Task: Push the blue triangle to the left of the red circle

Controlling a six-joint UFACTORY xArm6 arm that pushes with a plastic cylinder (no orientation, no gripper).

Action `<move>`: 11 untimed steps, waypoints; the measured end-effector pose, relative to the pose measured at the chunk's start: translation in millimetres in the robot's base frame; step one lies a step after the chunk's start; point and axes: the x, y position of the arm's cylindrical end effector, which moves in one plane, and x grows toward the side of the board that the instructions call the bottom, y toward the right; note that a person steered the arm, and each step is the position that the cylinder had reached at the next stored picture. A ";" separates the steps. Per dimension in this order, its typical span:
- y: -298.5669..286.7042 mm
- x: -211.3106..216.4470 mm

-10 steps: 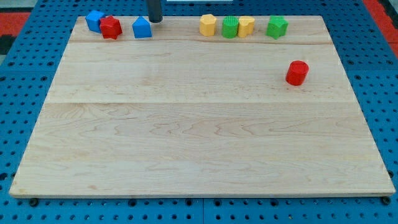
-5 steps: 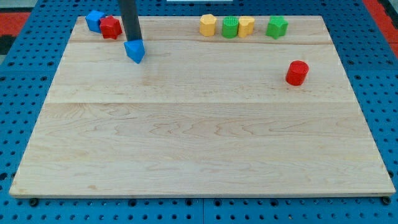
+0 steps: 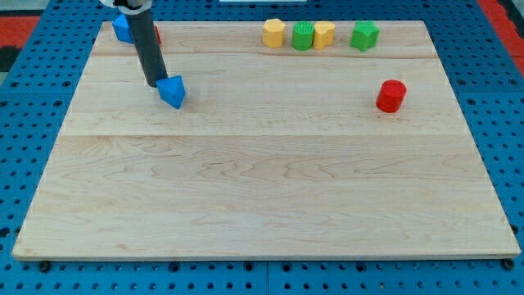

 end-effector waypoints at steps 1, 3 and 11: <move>27.6 13.3; 2.8 38.0; 227.0 18.4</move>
